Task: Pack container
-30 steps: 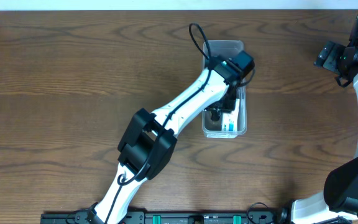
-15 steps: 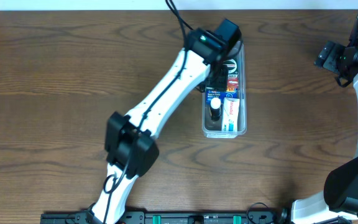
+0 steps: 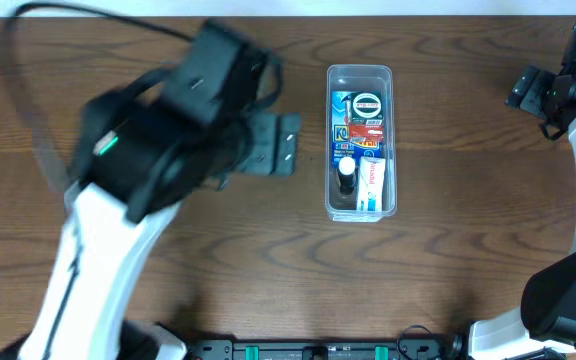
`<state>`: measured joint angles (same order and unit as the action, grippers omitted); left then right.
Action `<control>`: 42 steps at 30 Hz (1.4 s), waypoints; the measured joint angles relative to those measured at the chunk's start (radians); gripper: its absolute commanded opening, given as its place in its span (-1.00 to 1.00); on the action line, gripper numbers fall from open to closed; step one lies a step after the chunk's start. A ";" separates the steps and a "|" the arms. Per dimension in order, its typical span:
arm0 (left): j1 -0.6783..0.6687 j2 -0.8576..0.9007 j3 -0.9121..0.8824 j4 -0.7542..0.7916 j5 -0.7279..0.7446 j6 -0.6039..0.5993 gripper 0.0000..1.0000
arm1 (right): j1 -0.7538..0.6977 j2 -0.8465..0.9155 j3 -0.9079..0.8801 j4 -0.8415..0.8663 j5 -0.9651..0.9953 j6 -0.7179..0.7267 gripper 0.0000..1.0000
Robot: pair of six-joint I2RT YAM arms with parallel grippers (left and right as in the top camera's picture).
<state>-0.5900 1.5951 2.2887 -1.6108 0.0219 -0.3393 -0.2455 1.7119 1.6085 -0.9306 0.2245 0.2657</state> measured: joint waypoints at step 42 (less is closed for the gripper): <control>-0.163 -0.851 -1.039 0.460 -0.055 0.198 0.96 | 0.000 0.000 0.000 0.000 0.000 0.000 0.99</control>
<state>-0.7528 0.7437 1.2495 -1.1511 -0.0330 -0.1413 -0.2455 1.7119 1.6085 -0.9306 0.2249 0.2657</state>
